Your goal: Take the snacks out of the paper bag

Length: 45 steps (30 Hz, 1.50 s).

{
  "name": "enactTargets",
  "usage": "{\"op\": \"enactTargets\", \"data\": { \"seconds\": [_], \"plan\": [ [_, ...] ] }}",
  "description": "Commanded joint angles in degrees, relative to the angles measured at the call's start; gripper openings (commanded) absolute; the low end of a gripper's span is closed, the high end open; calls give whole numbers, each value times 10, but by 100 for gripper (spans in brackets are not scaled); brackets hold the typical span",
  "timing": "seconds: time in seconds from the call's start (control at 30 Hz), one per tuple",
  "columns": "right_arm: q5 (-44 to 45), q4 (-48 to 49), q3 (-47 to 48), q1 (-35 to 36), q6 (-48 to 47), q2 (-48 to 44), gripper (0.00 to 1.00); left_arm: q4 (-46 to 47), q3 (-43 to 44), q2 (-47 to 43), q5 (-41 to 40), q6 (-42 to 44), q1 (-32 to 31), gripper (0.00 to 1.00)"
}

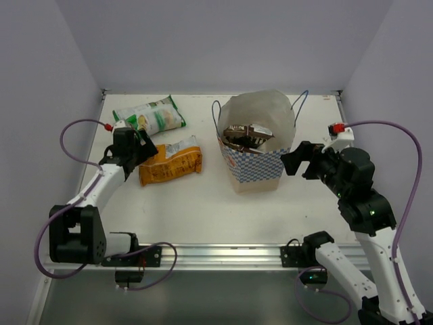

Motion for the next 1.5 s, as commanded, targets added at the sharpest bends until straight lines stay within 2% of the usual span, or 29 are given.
{"op": "enactTargets", "data": {
  "seconds": [0.0, 0.13, 0.23, 0.33, 0.37, 0.5, 0.67, 0.87, 1.1, 1.23, 1.33, 1.4, 1.47],
  "plan": [
    [-15, 1, 61, -3, -53, 20, 99, -30, 83, -31, 48, 23, 3, 100],
    [-28, -12, 135, -2, -99, 58, 99, -86, 144, -53, 104, 41, 1, 100],
    [-43, -15, 210, -2, -127, 102, 99, -125, 181, -71, 141, 40, -25, 100],
    [-72, -11, 249, 0, -144, 148, 99, -151, 212, -77, 139, 24, -107, 100],
    [-77, -10, 256, 0, -146, 159, 99, -152, 216, -78, 140, 2, -154, 100],
    [-87, -11, 282, 20, -173, 214, 99, -152, 229, -83, 118, -63, -250, 100],
    [-30, -11, 293, 76, -234, 293, 99, -143, 256, -77, 68, -114, -348, 99],
    [-24, -19, 307, 106, -259, 374, 99, -133, 294, -41, 21, -122, -404, 98],
    [-6, -28, 309, 109, -272, 433, 99, -112, 335, 34, 5, -119, -420, 94],
    [6, -16, 296, 109, -268, 423, 99, -113, 369, 78, -10, -101, -420, 83],
    [14, -13, 290, 110, -262, 412, 99, -119, 384, 103, 3, -98, -420, 67],
    [19, -13, 289, 110, -255, 407, 99, -123, 384, 109, 9, -100, -420, 59],
    [23, -13, 287, 110, -250, 398, 99, -129, 382, 112, 17, -101, -421, 46]
  ]
}}
